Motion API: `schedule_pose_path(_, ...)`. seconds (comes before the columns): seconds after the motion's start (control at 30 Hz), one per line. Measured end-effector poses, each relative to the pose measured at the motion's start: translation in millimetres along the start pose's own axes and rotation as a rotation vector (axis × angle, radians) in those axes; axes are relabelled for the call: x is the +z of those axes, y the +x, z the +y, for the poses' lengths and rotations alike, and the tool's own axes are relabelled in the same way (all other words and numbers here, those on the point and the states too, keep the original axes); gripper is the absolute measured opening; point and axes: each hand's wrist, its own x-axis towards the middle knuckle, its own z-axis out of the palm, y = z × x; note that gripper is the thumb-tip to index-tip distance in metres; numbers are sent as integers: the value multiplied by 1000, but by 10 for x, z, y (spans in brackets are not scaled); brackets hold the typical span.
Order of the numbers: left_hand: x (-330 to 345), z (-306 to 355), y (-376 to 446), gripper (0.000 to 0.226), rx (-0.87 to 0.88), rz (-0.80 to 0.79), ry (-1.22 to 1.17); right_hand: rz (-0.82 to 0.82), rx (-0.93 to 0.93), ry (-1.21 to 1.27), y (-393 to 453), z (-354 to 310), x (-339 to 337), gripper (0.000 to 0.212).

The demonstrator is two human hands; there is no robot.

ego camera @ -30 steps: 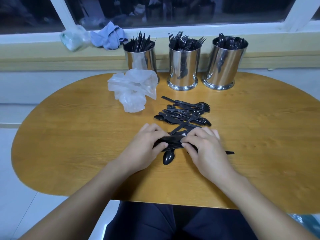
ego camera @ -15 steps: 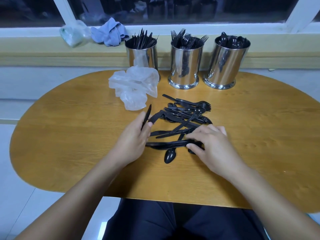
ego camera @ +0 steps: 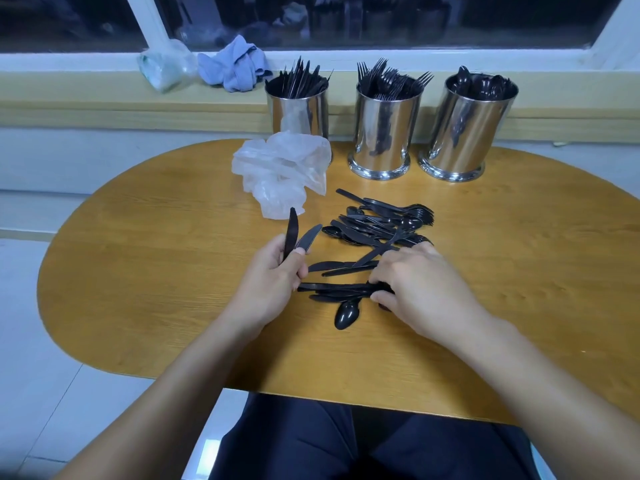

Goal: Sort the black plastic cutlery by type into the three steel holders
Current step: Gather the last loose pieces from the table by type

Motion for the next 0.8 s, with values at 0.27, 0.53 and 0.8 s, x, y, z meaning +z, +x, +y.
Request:
schedule_pose_path(0.27,26,-28,-23,20,-76,90,-140,144,-63,-119,4,111,159,12)
schedule_pose_path(0.53,154,3,-58,11,-116,178,-308,117,174,399,-124,242,16,13)
schedule_pose_path(0.8,719,330,-127,15,-69,16,-594,101,197,958,-187,-223,-131,21)
